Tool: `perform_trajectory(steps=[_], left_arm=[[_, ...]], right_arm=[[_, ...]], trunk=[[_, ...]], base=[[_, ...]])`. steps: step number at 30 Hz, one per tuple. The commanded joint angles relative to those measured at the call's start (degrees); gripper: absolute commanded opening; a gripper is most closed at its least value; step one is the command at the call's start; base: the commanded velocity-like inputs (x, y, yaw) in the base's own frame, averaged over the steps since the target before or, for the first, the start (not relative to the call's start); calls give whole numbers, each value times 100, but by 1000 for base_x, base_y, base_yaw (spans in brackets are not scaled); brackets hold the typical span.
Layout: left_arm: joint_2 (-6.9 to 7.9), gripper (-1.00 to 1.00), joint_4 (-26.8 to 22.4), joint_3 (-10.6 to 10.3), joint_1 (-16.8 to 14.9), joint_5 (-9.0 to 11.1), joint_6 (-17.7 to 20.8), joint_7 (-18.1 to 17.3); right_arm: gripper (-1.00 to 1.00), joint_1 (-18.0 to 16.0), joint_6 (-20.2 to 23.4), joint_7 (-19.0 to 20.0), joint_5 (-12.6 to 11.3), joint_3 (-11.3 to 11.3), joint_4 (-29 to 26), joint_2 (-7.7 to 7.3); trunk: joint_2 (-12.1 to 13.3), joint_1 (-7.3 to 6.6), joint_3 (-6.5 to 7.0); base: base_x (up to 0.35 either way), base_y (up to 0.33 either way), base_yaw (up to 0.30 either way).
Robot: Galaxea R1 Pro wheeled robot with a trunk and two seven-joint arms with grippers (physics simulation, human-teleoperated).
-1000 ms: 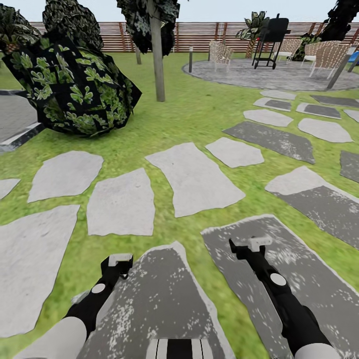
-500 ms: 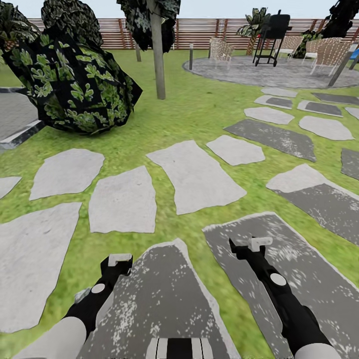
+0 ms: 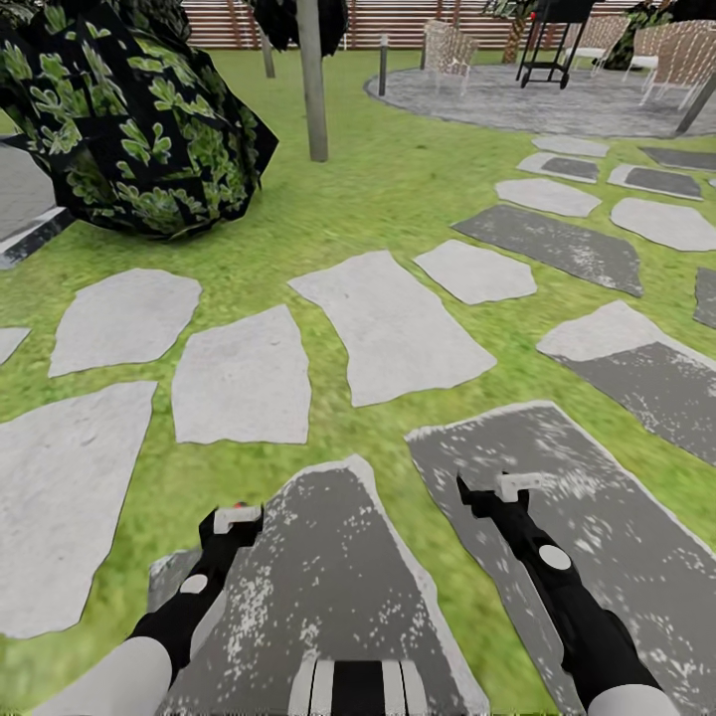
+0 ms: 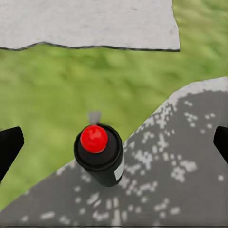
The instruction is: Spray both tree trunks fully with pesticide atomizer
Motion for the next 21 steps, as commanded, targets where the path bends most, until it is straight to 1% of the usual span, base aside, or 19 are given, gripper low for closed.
perform_trajectory(steps=[1, 3, 10, 16, 21], left_arm=[[-1, 100, 7, 4, 1, -1, -28, 0], [6, 100, 15, 14, 2, -1, -67, 1], [21, 100, 20, 24, 2, -1, -85, 1], [15, 100, 24, 23, 2, 7, -83, 1], [14, 100, 25, 23, 2, 8, -80, 1]], right_arm=[[100, 0, 0, -2, 0, 0, 0, 0], [100, 0, 0, -4, 0, 0, 0, -1], [100, 0, 0, -5, 0, 8, 1, 0], [100, 0, 1, -13, 0, 6, 3, 0], [100, 0, 0, -14, 0, 8, 3, 0]], trunk=[[-2, 2, -32], [-4, 7, -94], [-4, 7, -115], [-4, 7, -150], [-11, 20, -270]], base=[[0, 0, 0], [0, 0, 0], [0, 0, 3], [0, 0, 102], [0, 0, 37]])
